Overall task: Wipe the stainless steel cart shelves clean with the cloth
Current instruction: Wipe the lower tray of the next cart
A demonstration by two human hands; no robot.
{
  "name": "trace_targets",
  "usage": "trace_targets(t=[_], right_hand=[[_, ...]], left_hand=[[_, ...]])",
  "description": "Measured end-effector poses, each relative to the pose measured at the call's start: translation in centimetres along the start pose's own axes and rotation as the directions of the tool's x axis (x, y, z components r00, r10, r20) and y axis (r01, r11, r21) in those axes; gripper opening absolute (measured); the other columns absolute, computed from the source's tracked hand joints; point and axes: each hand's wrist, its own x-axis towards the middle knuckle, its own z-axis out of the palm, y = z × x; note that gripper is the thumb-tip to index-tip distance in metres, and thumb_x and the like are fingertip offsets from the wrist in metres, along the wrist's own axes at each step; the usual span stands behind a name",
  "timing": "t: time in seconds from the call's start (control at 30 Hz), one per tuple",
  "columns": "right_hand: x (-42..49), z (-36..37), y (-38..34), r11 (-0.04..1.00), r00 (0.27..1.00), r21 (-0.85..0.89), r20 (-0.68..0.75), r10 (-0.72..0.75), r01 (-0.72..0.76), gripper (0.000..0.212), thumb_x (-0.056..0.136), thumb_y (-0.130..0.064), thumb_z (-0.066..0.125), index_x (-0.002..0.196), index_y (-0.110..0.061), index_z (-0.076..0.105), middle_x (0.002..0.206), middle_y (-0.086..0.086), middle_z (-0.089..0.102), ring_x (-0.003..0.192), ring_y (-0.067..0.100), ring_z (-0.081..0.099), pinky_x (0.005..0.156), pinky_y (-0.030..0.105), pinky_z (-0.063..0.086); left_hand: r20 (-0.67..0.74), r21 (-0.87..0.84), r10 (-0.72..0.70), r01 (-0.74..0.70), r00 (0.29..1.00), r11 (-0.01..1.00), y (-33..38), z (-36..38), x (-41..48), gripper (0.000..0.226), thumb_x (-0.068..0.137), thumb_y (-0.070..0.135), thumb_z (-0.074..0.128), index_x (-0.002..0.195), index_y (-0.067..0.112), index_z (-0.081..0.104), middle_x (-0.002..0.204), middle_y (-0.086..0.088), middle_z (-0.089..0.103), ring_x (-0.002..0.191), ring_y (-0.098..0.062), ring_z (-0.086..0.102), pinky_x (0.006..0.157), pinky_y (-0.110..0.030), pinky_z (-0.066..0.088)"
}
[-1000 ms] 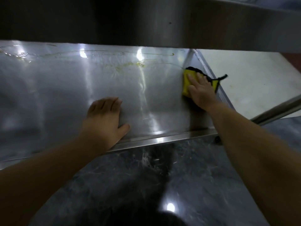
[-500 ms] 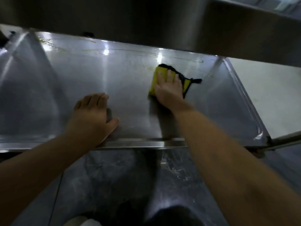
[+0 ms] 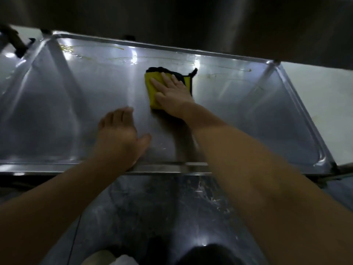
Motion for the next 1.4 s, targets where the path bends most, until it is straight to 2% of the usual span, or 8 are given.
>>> trace_targets(t=[0.4, 0.53, 0.67, 0.77, 0.93, 1.1, 1.2, 1.4], right_hand=[[-12.6, -4.8, 25.0, 0.844, 0.869, -0.206, -0.099, 0.485, -0.495, 0.061, 0.097, -0.043, 0.017, 0.153, -0.019, 0.015, 0.161, 0.009, -0.001, 0.147, 0.034, 0.0, 0.118, 0.042, 0.002], [-17.4, -4.1, 24.7, 0.89, 0.902, -0.203, -0.238, 0.36, -0.408, 0.041, 0.094, -0.02, 0.032, 0.13, -0.001, 0.038, 0.146, 0.028, 0.036, 0.127, 0.057, 0.035, 0.099, 0.07, 0.032], [-24.1, -2.1, 23.7, 0.861, 0.933, -0.358, -0.124, 0.339, -0.36, 0.057, 0.1, -0.043, 0.02, 0.142, -0.007, 0.033, 0.151, 0.027, 0.027, 0.137, 0.053, 0.024, 0.11, 0.06, 0.025], [-30.3, 1.0, 23.5, 0.934, 0.941, -0.254, -0.289, 0.174, -0.25, 0.041, 0.106, -0.03, 0.013, 0.109, 0.001, 0.041, 0.127, 0.037, 0.051, 0.11, 0.066, 0.046, 0.086, 0.073, 0.04], [-31.1, 1.3, 23.1, 0.946, 0.941, -0.184, -0.263, 0.215, -0.267, 0.042, 0.107, -0.025, 0.011, 0.11, 0.005, 0.04, 0.127, 0.032, 0.054, 0.112, 0.06, 0.049, 0.094, 0.062, 0.043], [-22.4, -2.9, 22.7, 0.887, 0.903, -0.19, -0.182, 0.39, -0.421, 0.062, 0.102, -0.037, 0.012, 0.142, 0.003, 0.037, 0.153, 0.026, 0.02, 0.139, 0.052, 0.016, 0.116, 0.057, 0.01], [-16.5, -3.6, 24.5, 0.876, 0.878, -0.114, -0.173, 0.447, -0.468, 0.055, 0.096, -0.03, 0.023, 0.129, 0.003, 0.05, 0.143, 0.034, 0.035, 0.127, 0.062, 0.03, 0.1, 0.074, 0.024], [-14.9, -3.3, 23.9, 0.749, 0.728, 0.119, -0.179, 0.662, -0.652, 0.057, 0.1, -0.043, 0.02, 0.153, -0.025, 0.008, 0.16, 0.015, -0.003, 0.145, 0.039, -0.002, 0.116, 0.048, 0.0]], left_hand=[[0.262, -0.082, 0.499, -0.496, 0.826, 0.865, 13.5, 3.0, 1.7, 0.093, 0.072, 0.076, 0.039, 0.148, 0.025, 0.023, 0.156, 0.003, 0.019, 0.14, -0.02, 0.019, 0.113, -0.03, 0.01], [0.376, -0.057, 0.522, -0.543, 0.766, 0.838, 14.8, 4.1, 1.5, 0.101, 0.07, 0.081, 0.031, 0.151, 0.025, 0.01, 0.159, 0.003, 0.004, 0.144, -0.017, 0.004, 0.115, -0.034, 0.001], [0.394, -0.005, 0.515, -0.559, 0.761, 0.829, 15.5, 3.9, 1.9, 0.098, 0.074, 0.08, 0.042, 0.15, 0.026, 0.014, 0.159, 0.003, 0.006, 0.144, -0.019, 0.008, 0.115, -0.034, 0.006], [0.373, -0.027, 0.514, -0.544, 0.773, 0.838, 15.6, 3.7, 1.7, 0.104, 0.065, 0.085, 0.035, 0.15, 0.027, 0.018, 0.158, 0.004, 0.01, 0.143, -0.019, 0.011, 0.115, -0.033, 0.008], [0.361, -0.08, 0.513, -0.522, 0.779, 0.849, 15.5, 3.9, 1.5, 0.111, 0.056, 0.085, 0.022, 0.15, 0.026, 0.02, 0.158, 0.004, 0.013, 0.144, -0.018, 0.01, 0.117, -0.035, 0.006], [0.364, -0.104, 0.521, -0.522, 0.772, 0.847, 15.3, 4.3, 1.7, 0.114, 0.053, 0.084, 0.015, 0.15, 0.025, 0.018, 0.158, 0.004, 0.011, 0.145, -0.017, 0.008, 0.118, -0.038, 0.004], [0.375, -0.094, 0.525, -0.532, 0.764, 0.842, 15.2, 4.3, 1.8, 0.109, 0.059, 0.084, 0.023, 0.151, 0.025, 0.014, 0.159, 0.004, 0.006, 0.145, -0.016, 0.005, 0.118, -0.038, 0.002], [0.38, -0.082, 0.539, -0.553, 0.752, 0.829, 14.9, 4.4, 2.0, 0.1, 0.073, 0.083, 0.038, 0.151, 0.026, 0.012, 0.159, 0.006, 0.004, 0.145, -0.015, 0.002, 0.116, -0.034, -0.002]])
